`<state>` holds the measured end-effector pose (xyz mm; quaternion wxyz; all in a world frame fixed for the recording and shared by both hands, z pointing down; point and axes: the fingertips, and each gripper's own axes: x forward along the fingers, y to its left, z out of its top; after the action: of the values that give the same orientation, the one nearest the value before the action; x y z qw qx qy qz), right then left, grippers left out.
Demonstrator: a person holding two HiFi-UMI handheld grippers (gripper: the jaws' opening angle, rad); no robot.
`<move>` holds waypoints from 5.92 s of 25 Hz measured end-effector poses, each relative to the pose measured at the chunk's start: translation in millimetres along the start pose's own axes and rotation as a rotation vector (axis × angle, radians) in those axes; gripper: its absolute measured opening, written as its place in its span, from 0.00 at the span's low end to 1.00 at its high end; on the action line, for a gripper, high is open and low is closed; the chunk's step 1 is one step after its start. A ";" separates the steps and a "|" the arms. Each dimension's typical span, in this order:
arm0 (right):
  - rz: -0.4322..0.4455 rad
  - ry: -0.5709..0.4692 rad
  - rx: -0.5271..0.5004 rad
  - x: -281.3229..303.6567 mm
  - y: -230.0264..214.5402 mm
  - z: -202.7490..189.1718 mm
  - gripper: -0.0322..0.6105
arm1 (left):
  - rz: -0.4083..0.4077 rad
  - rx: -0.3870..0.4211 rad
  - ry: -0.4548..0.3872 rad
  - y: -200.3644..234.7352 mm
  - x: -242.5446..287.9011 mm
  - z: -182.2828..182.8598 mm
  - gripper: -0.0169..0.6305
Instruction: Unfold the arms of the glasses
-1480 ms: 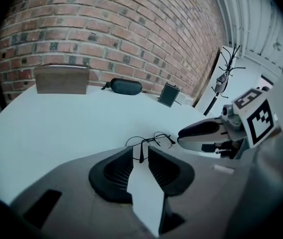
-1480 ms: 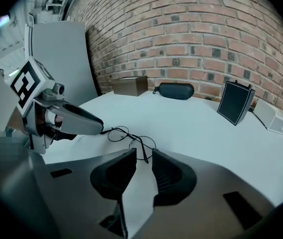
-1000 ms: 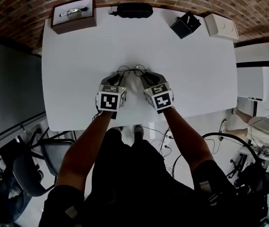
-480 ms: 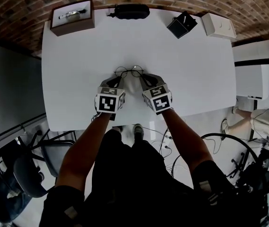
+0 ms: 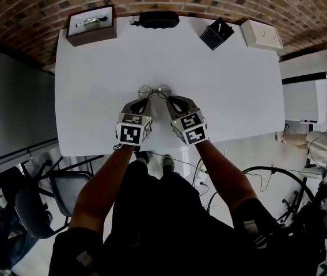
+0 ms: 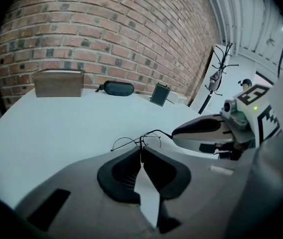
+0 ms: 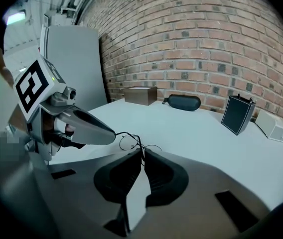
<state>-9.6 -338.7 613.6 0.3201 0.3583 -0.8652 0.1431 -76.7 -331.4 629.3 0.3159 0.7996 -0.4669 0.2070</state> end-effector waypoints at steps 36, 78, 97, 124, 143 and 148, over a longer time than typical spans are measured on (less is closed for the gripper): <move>0.157 0.033 -0.247 -17.2 61.7 -67.5 0.08 | -0.102 -0.030 -0.019 -63.1 -23.3 -63.5 0.28; -0.036 0.091 0.280 -22.6 -2.7 -51.5 0.32 | 0.071 -0.012 0.002 8.8 -21.0 -34.8 0.28; -0.005 0.030 0.108 -31.1 -3.6 -42.6 0.32 | 0.086 0.059 -0.052 14.3 -34.6 -16.8 0.28; 0.081 -0.350 0.076 -241.2 26.9 14.7 0.09 | 0.275 -0.064 -0.479 -132.6 -238.6 -1.5 0.04; -0.051 -0.456 0.082 -310.9 101.9 44.3 0.06 | 0.201 -0.006 -0.542 -134.1 -338.3 -18.1 0.04; -0.068 -0.475 0.065 -317.6 117.0 54.3 0.06 | 0.190 0.044 -0.567 -139.7 -349.9 -12.8 0.04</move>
<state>53.6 -114.6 362.0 0.1005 0.4210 -0.8986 0.0718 -122.0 -56.0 375.8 0.1346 0.7848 -0.6048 0.0141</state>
